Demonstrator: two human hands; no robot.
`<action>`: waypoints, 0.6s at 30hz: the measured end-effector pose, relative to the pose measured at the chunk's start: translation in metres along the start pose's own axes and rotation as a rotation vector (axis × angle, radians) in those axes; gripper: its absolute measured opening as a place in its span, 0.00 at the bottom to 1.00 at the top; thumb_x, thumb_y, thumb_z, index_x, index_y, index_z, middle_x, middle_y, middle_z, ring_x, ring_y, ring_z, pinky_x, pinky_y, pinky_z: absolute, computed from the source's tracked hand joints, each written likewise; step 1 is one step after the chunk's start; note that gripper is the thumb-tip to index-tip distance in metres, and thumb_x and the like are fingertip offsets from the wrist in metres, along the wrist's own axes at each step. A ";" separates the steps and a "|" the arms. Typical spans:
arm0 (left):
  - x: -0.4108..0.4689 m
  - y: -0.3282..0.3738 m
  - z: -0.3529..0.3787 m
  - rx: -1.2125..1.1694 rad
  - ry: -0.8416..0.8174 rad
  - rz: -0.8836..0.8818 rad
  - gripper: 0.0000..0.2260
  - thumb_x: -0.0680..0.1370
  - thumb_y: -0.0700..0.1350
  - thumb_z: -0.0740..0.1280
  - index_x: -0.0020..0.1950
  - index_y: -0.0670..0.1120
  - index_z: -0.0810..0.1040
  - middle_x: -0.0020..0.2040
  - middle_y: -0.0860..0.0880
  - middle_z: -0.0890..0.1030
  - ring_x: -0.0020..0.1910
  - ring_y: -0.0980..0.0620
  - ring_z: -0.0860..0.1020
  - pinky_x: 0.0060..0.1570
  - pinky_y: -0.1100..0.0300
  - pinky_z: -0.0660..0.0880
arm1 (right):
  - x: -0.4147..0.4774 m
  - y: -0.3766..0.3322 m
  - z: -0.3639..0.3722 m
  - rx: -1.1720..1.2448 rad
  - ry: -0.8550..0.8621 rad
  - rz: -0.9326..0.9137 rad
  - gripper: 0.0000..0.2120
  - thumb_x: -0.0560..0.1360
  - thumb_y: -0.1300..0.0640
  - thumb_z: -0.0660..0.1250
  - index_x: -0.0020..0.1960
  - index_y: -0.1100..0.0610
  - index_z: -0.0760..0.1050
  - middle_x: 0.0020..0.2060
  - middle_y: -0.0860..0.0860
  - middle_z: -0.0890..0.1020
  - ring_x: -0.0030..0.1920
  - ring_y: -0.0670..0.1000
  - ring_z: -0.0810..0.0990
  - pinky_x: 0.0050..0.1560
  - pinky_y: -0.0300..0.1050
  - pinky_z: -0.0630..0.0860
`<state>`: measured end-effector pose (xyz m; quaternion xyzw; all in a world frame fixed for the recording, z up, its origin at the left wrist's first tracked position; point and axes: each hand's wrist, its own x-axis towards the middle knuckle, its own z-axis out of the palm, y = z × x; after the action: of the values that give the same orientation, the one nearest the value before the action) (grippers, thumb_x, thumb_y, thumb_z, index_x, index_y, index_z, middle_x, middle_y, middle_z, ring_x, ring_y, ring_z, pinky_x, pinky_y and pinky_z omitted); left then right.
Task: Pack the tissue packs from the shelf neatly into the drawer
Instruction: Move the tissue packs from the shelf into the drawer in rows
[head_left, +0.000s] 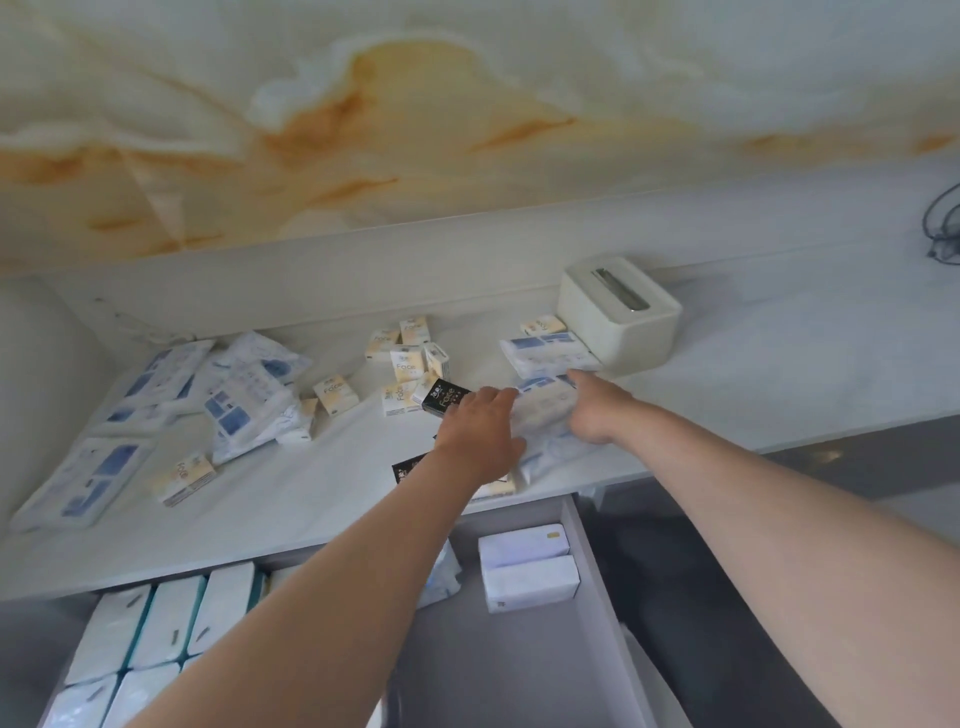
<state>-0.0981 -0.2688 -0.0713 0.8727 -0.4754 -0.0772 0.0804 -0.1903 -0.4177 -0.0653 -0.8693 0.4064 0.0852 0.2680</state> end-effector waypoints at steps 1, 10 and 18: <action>0.006 0.002 0.003 0.041 -0.023 -0.006 0.28 0.78 0.51 0.65 0.76 0.52 0.61 0.70 0.48 0.69 0.68 0.46 0.68 0.69 0.50 0.63 | 0.002 0.001 0.000 -0.005 -0.009 0.006 0.38 0.74 0.62 0.60 0.80 0.46 0.50 0.73 0.56 0.68 0.70 0.62 0.68 0.66 0.51 0.71; 0.029 -0.021 0.000 -0.331 0.079 -0.063 0.14 0.82 0.49 0.58 0.66 0.57 0.76 0.57 0.50 0.82 0.53 0.47 0.79 0.48 0.57 0.74 | 0.016 0.017 -0.006 0.150 0.297 -0.119 0.13 0.75 0.58 0.69 0.58 0.49 0.81 0.56 0.50 0.82 0.57 0.56 0.80 0.55 0.47 0.76; 0.022 -0.009 -0.028 -0.081 0.246 -0.059 0.25 0.75 0.65 0.65 0.64 0.51 0.69 0.37 0.52 0.77 0.48 0.47 0.77 0.67 0.51 0.59 | -0.006 -0.029 -0.029 0.556 0.538 -0.373 0.06 0.73 0.59 0.72 0.49 0.54 0.85 0.42 0.45 0.83 0.41 0.42 0.79 0.41 0.31 0.71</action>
<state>-0.0733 -0.2806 -0.0471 0.8853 -0.4324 0.0088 0.1709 -0.1750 -0.4139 -0.0272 -0.8140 0.3050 -0.3072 0.3874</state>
